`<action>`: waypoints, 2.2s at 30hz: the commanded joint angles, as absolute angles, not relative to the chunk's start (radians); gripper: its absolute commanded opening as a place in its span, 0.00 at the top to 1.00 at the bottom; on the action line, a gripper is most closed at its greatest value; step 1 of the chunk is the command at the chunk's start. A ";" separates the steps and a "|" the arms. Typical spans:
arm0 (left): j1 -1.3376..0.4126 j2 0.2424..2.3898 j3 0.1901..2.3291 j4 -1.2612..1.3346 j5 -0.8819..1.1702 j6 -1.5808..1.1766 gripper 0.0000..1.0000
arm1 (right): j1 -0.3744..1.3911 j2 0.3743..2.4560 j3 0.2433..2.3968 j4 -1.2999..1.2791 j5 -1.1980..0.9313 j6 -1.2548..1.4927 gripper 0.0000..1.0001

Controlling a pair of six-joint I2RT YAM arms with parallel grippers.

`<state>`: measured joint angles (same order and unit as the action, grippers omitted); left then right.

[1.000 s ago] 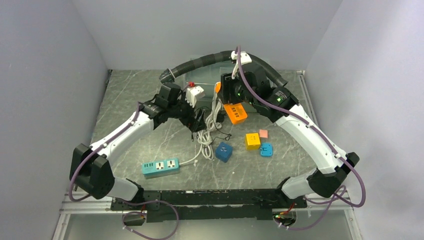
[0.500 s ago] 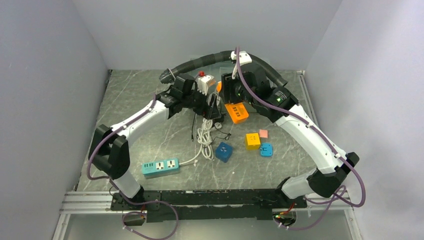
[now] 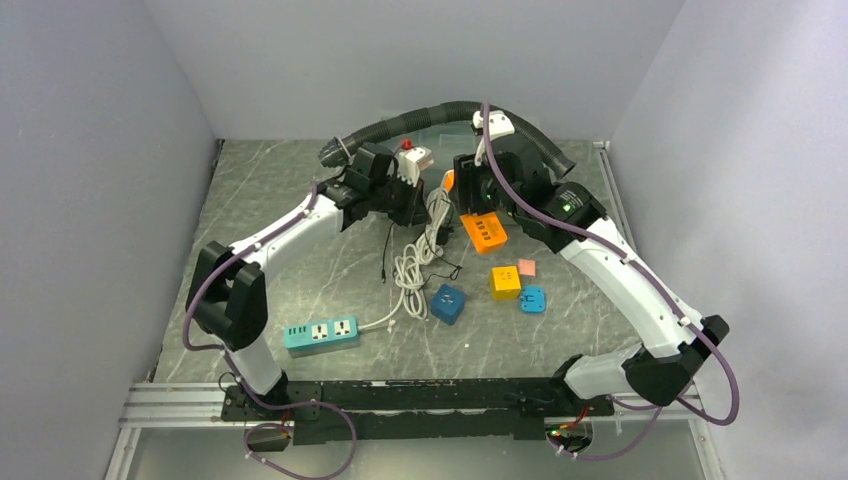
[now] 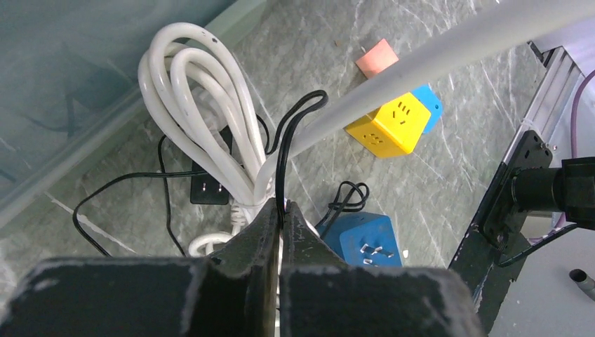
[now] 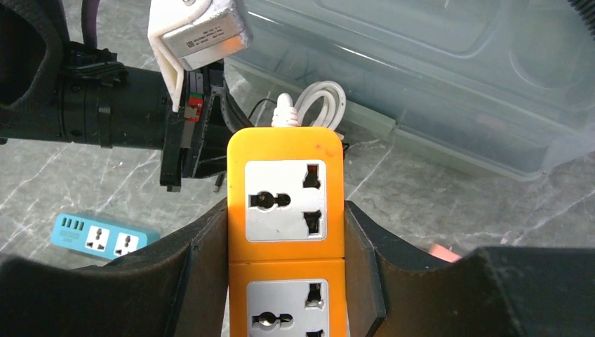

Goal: Insert the plug
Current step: Pick up the plug from the center of the board.

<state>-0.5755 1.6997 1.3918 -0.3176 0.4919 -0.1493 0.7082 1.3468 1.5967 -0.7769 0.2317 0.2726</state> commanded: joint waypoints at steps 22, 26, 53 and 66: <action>-0.535 1.392 1.708 -0.540 0.379 0.234 1.00 | 0.534 1.246 1.714 -0.700 0.091 0.246 1.00; -0.532 1.395 1.765 -0.550 0.335 0.270 1.00 | 0.535 1.255 1.738 -0.687 -0.020 0.265 1.00; -0.509 1.319 1.834 -0.364 -0.103 0.520 1.00 | 0.776 1.271 1.702 -0.845 0.099 0.209 1.00; -0.487 1.258 1.842 -0.321 -0.143 0.637 1.00 | 0.737 1.289 1.747 -0.871 0.394 0.269 1.00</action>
